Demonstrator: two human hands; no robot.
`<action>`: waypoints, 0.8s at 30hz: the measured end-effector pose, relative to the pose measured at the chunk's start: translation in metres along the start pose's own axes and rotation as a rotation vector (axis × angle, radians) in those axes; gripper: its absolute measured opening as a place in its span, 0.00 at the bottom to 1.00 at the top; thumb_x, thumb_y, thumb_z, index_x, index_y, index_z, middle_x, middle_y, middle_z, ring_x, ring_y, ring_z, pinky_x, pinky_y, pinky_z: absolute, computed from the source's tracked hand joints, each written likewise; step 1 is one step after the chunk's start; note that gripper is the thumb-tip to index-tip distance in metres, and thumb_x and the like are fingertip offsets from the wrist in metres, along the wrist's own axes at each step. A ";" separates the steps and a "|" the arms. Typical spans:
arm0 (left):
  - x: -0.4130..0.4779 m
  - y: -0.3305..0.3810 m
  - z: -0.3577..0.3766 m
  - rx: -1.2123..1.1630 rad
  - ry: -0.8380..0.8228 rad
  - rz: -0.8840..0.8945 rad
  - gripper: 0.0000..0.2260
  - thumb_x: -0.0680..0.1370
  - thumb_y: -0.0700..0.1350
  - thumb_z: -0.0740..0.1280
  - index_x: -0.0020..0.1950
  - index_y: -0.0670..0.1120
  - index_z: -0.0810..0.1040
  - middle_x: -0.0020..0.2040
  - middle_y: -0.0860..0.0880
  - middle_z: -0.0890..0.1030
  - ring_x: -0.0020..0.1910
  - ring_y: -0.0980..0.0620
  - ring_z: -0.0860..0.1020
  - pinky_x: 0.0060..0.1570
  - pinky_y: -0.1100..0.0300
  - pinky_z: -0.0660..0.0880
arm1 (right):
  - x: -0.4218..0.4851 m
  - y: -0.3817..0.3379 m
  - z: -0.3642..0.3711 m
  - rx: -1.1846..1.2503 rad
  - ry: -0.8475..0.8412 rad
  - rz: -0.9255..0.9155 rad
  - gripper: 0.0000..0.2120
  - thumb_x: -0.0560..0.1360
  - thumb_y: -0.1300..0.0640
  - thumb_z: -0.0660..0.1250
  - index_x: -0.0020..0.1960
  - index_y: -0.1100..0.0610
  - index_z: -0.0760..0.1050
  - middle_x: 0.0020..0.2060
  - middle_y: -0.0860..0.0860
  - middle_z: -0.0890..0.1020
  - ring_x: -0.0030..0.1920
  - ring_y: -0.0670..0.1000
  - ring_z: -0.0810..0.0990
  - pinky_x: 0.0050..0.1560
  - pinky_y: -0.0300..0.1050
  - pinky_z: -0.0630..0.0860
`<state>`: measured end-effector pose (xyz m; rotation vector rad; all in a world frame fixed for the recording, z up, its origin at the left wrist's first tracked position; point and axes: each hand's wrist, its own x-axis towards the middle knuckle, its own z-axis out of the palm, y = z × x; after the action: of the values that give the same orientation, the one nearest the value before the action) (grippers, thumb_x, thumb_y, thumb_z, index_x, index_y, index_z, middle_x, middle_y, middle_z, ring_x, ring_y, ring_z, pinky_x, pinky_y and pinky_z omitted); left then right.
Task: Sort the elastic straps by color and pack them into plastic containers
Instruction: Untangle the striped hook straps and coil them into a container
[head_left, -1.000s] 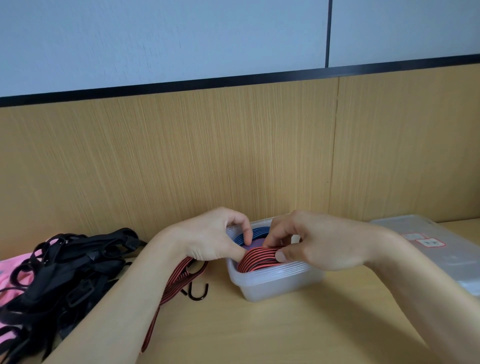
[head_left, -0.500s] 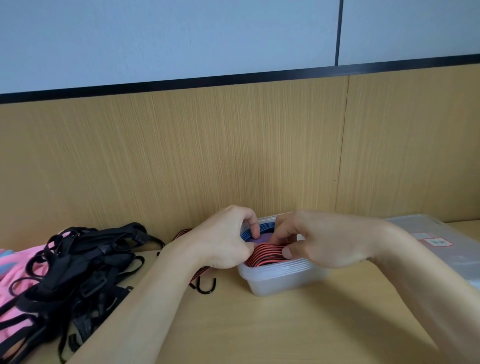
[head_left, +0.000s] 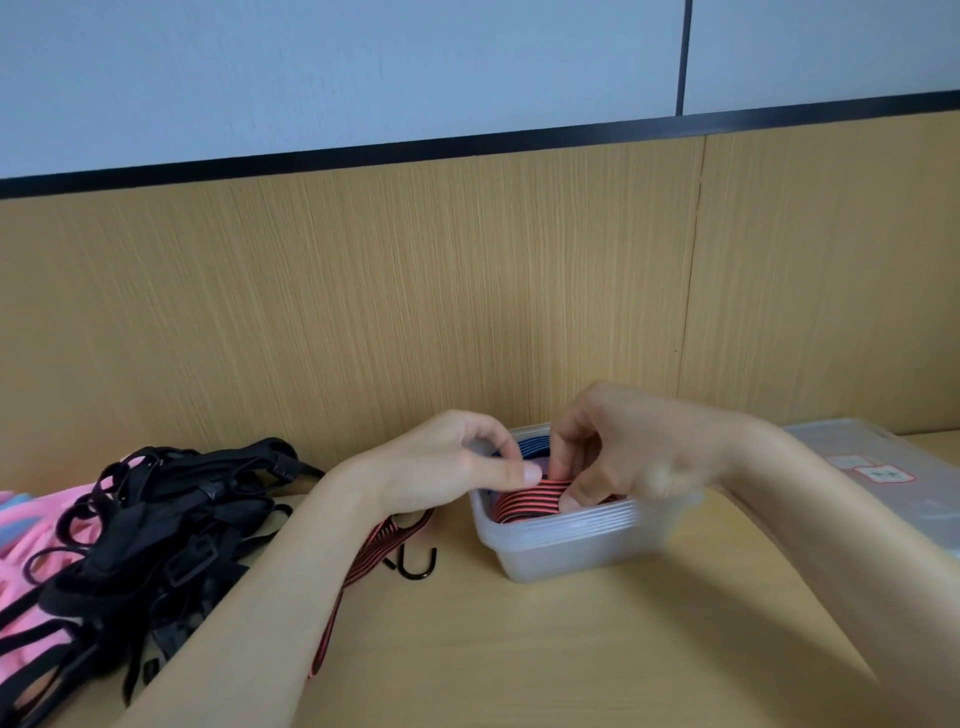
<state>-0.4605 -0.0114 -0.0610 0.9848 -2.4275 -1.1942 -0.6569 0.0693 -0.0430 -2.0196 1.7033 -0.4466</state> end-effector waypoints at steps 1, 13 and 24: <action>0.001 -0.001 0.001 0.051 0.018 -0.003 0.12 0.75 0.54 0.76 0.50 0.48 0.81 0.35 0.60 0.79 0.38 0.61 0.75 0.45 0.62 0.68 | 0.002 -0.001 -0.001 -0.012 -0.011 0.006 0.07 0.71 0.57 0.79 0.40 0.50 0.82 0.34 0.44 0.82 0.30 0.38 0.76 0.33 0.31 0.70; 0.006 0.004 0.007 0.141 0.090 -0.049 0.11 0.74 0.46 0.77 0.52 0.47 0.79 0.44 0.49 0.79 0.43 0.51 0.75 0.49 0.57 0.72 | 0.036 -0.016 -0.013 -0.146 -0.174 0.279 0.19 0.63 0.51 0.84 0.41 0.62 0.80 0.33 0.55 0.81 0.34 0.53 0.80 0.30 0.40 0.80; -0.004 -0.006 0.019 -0.117 0.167 0.044 0.08 0.79 0.41 0.70 0.54 0.41 0.74 0.50 0.44 0.78 0.48 0.50 0.75 0.50 0.56 0.68 | 0.023 0.012 -0.006 -0.140 0.079 0.179 0.23 0.59 0.36 0.82 0.35 0.52 0.78 0.26 0.43 0.76 0.31 0.46 0.73 0.30 0.38 0.67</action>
<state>-0.4640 -0.0003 -0.0774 0.9513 -2.2134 -1.1746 -0.6660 0.0444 -0.0456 -1.9437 1.9935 -0.3594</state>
